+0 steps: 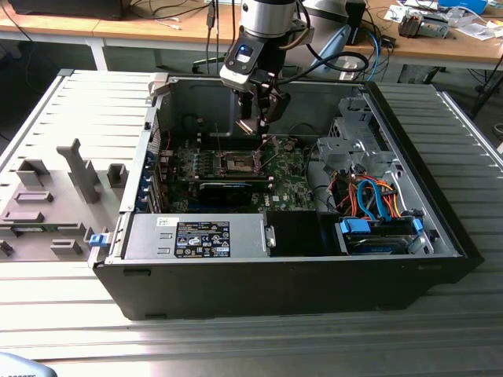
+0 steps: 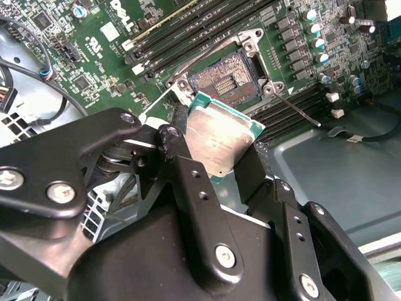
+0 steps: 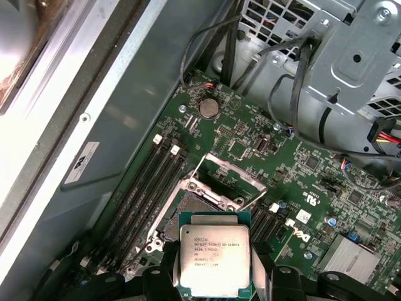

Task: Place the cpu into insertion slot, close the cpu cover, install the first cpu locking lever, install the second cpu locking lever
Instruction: 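Place the cpu into insertion slot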

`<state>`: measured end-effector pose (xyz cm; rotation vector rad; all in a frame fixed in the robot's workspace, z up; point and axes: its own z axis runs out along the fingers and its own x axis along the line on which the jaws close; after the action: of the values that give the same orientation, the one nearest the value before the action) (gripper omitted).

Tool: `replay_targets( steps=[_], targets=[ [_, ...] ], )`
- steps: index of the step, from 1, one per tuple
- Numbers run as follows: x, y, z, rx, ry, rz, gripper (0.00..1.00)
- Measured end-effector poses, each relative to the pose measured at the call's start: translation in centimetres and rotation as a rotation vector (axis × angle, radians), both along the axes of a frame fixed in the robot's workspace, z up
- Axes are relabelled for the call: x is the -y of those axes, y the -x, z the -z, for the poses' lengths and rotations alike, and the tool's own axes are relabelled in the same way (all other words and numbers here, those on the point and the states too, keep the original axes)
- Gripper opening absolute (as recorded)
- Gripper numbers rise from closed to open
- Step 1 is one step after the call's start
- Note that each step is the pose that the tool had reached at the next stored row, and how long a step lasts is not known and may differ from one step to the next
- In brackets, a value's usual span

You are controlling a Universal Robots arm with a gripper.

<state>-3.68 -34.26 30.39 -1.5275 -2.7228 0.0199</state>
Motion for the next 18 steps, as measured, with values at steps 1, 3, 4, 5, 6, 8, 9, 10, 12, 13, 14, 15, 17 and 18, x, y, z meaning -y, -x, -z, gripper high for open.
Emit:
replay_targets(
  steps=[1,3,4,5,6,8,9,10,12,13,14,15,17,18],
  targets=[
    [0.00,0.00,0.00,0.0000,-0.0001,0.001,0.55],
    [0.00,0.00,0.00,0.0000,0.0000,0.004,0.55],
    [0.00,0.00,0.00,0.0001,0.0000,0.006,0.55],
    [0.00,0.00,0.00,0.0000,-0.0001,0.007,0.55],
    [0.00,0.00,0.00,0.0001,-0.0001,0.008,0.55],
    [0.00,0.00,0.00,0.0001,-0.0001,0.010,0.55],
    [0.00,0.00,0.00,0.0001,-0.0001,0.011,0.55],
    [0.00,0.00,0.00,0.0001,-0.0001,0.012,0.55],
    [0.00,0.00,0.00,0.0000,0.0000,0.014,0.55],
    [0.00,0.00,0.00,0.0001,0.0000,0.015,0.55],
    [0.00,0.00,0.00,0.0001,-0.0001,0.016,0.55],
    [0.00,0.00,0.00,0.0000,0.0000,0.018,0.55],
    [0.00,0.00,0.00,0.0000,0.0000,0.021,0.55],
    [0.00,0.00,0.00,0.0000,0.0000,0.023,0.55]
  ],
)
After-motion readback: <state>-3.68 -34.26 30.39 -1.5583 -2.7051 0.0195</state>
